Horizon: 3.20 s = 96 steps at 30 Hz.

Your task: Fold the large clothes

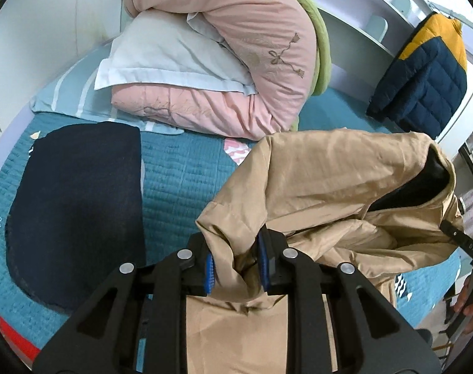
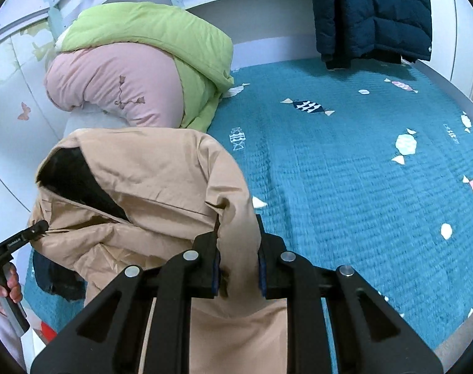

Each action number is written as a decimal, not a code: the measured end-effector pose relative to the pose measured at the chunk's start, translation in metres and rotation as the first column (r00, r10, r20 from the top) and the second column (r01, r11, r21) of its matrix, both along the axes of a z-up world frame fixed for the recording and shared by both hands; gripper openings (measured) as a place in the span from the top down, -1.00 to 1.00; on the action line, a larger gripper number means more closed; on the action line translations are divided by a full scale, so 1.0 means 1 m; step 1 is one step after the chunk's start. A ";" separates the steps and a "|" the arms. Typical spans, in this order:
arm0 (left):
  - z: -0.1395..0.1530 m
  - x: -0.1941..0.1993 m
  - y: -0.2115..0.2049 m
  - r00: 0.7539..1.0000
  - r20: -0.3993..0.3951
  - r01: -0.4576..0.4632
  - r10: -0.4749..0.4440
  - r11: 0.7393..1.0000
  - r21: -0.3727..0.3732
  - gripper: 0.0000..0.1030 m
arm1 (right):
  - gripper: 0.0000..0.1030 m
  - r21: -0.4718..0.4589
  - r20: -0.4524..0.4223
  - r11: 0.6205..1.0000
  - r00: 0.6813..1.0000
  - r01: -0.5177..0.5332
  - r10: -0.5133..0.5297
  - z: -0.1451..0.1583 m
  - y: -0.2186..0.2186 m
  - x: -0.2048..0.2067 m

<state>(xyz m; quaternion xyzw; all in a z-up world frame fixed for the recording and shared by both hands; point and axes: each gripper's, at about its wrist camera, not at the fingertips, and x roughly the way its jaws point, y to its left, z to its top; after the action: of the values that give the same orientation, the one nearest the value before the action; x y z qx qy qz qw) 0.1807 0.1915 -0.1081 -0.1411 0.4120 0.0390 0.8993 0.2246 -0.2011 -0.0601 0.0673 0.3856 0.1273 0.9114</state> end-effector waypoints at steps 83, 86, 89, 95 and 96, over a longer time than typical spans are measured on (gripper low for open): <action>-0.126 -0.043 -0.038 0.927 -0.375 0.051 -0.026 0.997 0.056 0.82 | 0.70 -0.097 -0.467 0.994 0.879 0.055 -0.094 -0.154 -0.001 0.000; -0.160 -0.027 -0.034 0.906 -0.423 0.021 0.004 0.998 0.054 0.84 | 0.77 -0.103 -0.511 0.994 0.855 0.039 -0.087 -0.193 -0.001 0.019; -0.156 -0.023 -0.035 0.901 -0.432 -0.001 0.025 0.998 0.056 0.84 | 0.78 -0.064 -0.534 0.994 0.838 0.091 -0.111 -0.193 -0.009 0.029; -0.143 -0.033 -0.041 0.904 -0.427 0.016 0.033 0.994 0.112 0.28 | 0.71 -0.090 -0.514 0.994 0.852 0.060 -0.098 -0.174 -0.007 0.017; -0.139 -0.036 -0.041 0.904 -0.424 0.006 0.048 0.992 0.124 0.00 | 0.66 -0.081 -0.511 0.994 0.853 0.069 -0.101 -0.172 -0.008 0.015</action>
<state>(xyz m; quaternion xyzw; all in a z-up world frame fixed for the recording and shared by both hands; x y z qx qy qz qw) 0.1452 0.1501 -0.2470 -0.0780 0.5939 0.1037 0.7940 0.2395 -0.2095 -0.2317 0.0887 0.6152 0.0526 0.7816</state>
